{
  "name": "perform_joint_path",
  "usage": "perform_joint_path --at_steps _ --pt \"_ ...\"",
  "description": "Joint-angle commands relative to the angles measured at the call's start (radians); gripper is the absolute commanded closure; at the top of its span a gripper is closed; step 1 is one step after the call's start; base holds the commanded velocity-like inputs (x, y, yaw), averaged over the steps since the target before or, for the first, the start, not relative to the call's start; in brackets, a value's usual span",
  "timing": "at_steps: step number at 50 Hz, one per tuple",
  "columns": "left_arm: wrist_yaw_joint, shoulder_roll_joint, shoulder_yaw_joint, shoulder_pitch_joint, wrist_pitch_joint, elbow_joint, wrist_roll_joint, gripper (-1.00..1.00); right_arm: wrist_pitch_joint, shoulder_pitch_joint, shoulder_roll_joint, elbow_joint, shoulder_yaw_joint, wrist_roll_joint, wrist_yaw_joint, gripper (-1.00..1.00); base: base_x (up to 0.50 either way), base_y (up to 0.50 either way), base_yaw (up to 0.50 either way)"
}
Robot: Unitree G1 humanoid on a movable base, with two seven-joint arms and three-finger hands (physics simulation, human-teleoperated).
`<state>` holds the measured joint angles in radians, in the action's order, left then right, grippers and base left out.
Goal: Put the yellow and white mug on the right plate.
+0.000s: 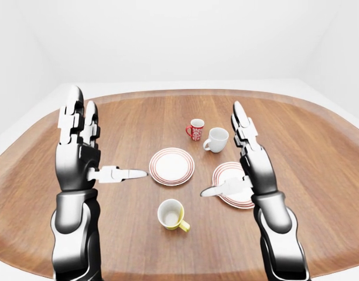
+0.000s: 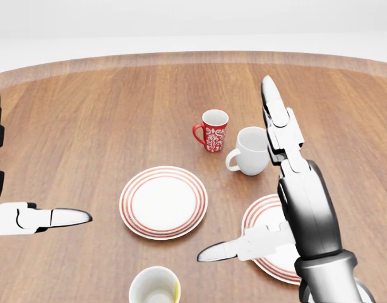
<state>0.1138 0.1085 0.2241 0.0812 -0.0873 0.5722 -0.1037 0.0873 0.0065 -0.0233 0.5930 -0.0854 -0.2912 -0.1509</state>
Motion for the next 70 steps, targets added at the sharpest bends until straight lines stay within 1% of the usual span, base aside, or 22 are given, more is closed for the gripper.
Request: perform_joint_path --at_steps 1,9,17,24,35,58,66,70 --pt "0.001 0.011 0.016 0.013 0.000 -0.013 -0.007 -1.00 0.000 0.018 0.007 0.021 -0.044 -0.091 -0.024 -1.00 0.00 0.00 0.00" --pt "-0.001 0.019 0.027 0.020 0.000 -0.009 -0.015 -1.00 0.000 0.044 0.010 0.037 -0.083 -0.148 -0.029 -1.00 0.00 0.00 0.00" --pt "-0.003 0.021 0.030 0.021 0.000 -0.005 -0.019 -1.00 0.000 0.055 0.009 0.061 -0.123 -0.222 -0.057 -1.00 0.00 0.00 0.00" --pt "-0.003 0.024 0.033 0.024 0.000 -0.009 -0.021 -1.00 0.000 0.092 0.006 0.066 -0.185 -0.296 -0.061 -1.00 0.00 0.00 0.00" --pt "-0.005 0.026 0.036 0.027 0.000 -0.013 -0.024 -1.00 0.000 0.129 -0.001 0.057 -0.243 -0.359 -0.060 -1.00 0.00 0.00 0.00" --pt "-0.010 0.033 0.044 0.034 0.000 -0.007 -0.034 -1.00 0.000 0.182 -0.019 -0.080 -0.313 -0.392 0.013 -1.00 0.00 0.00 0.00" --pt "-0.009 0.035 0.048 0.035 0.000 -0.005 -0.036 -1.00 0.000 0.178 -0.019 -0.160 -0.306 -0.381 0.051 -1.00 0.00 0.00 0.00" --pt "-0.010 0.035 0.049 0.035 0.000 -0.004 -0.036 -1.00 0.000 0.185 -0.019 -0.180 -0.319 -0.391 0.063 -1.00 0.00 0.00 0.00"
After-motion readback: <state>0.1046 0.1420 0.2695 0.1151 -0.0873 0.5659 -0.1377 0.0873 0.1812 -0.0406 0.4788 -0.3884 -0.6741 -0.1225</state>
